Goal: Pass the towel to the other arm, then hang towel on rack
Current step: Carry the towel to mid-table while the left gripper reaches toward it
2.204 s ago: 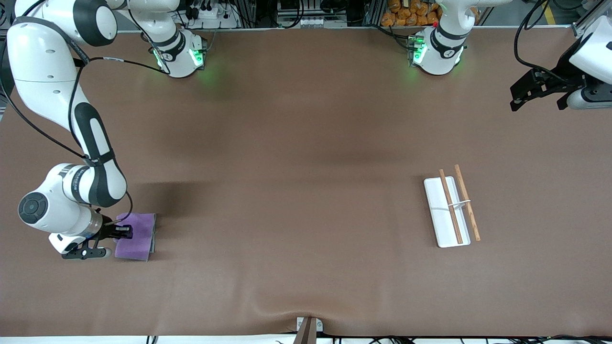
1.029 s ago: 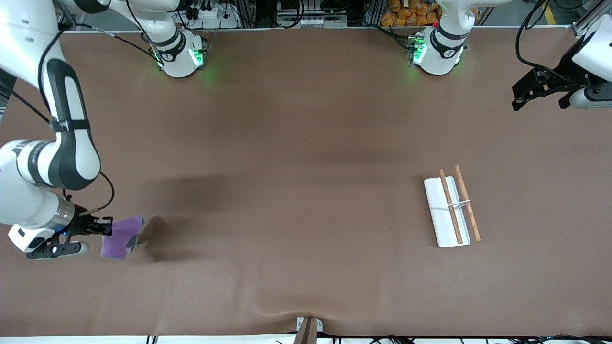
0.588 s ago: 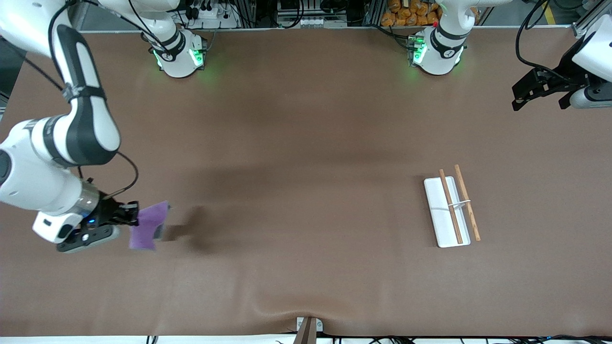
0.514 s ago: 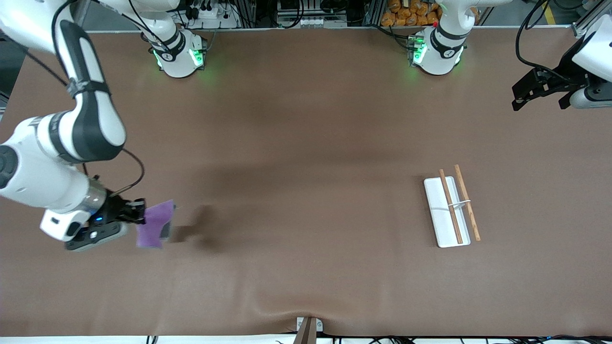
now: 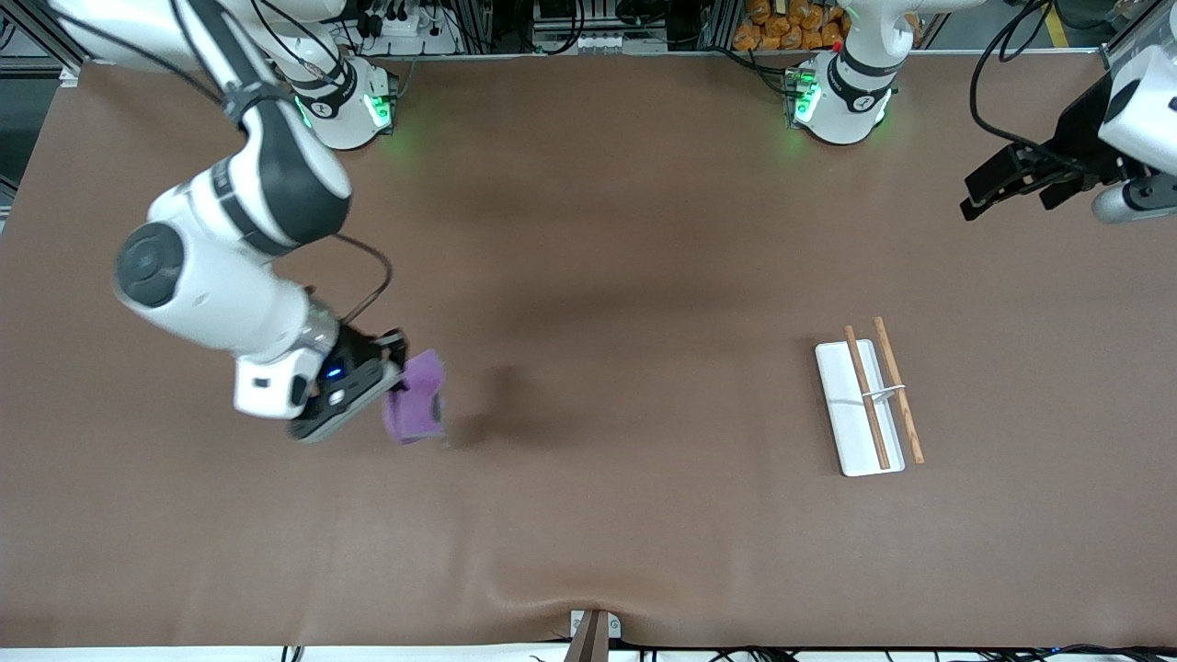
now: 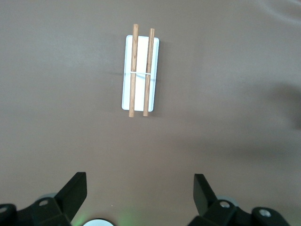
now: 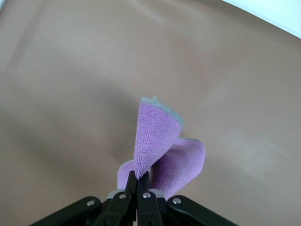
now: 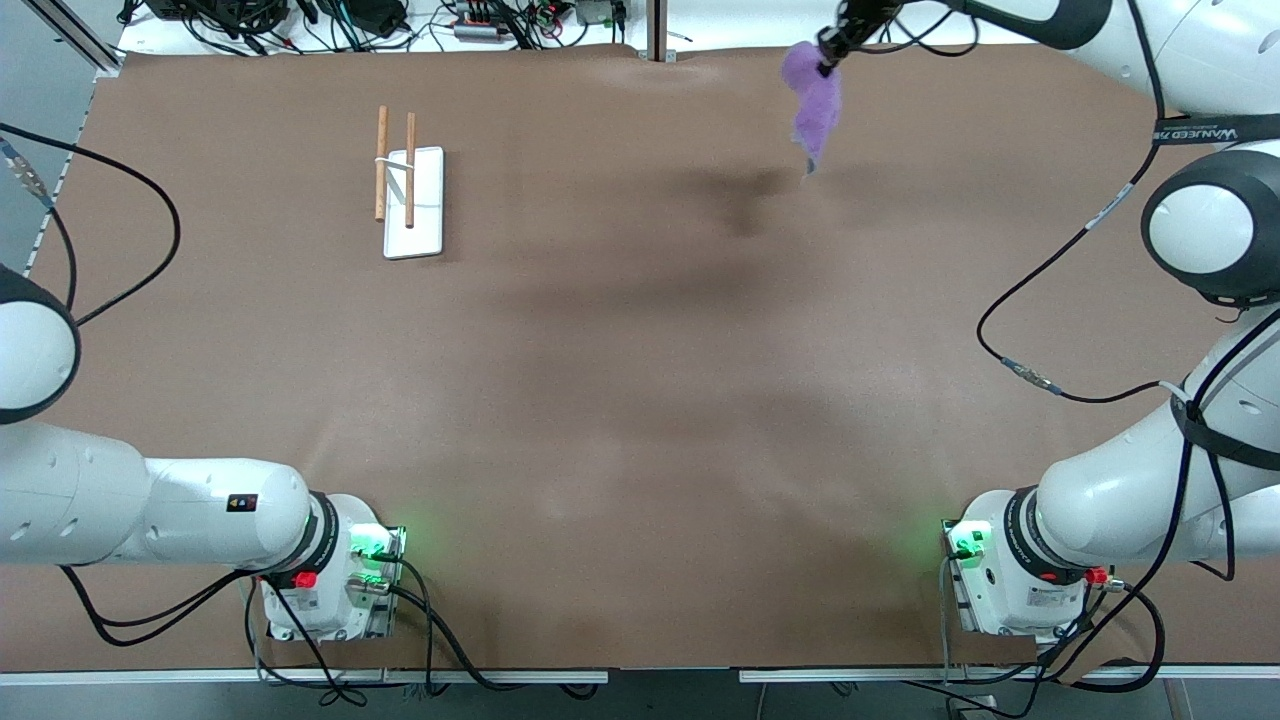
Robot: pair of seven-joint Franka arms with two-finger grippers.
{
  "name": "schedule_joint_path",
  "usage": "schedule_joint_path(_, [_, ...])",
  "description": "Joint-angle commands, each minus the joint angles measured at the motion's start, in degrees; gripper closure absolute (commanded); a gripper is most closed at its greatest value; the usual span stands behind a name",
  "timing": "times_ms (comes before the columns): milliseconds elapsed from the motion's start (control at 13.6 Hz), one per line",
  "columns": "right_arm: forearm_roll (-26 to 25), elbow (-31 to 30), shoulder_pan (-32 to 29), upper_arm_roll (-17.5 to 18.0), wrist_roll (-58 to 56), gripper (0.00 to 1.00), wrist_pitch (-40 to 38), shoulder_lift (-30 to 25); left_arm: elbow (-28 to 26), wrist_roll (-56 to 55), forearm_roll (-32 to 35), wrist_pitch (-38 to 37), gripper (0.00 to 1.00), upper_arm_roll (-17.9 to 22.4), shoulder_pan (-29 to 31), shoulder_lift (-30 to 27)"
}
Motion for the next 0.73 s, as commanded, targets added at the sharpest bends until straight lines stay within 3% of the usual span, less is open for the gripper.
schedule_joint_path(0, [-2.2,1.0,6.1,0.5,-0.7,1.0,-0.2,-0.8,0.5,-2.4,-2.1,2.0,0.0,0.0,0.2,2.0])
schedule_joint_path(367, [-12.4,1.7,18.2,0.4,-0.7,1.0,7.8,1.5,0.5,-10.3,-6.6,5.6,0.0,0.0,-0.1,5.2])
schedule_joint_path(661, [-14.1,1.6,23.3,0.3,-0.5,1.0,15.4,2.6,0.4,-15.0,-8.5,6.5,0.0,-0.3,-0.9,8.1])
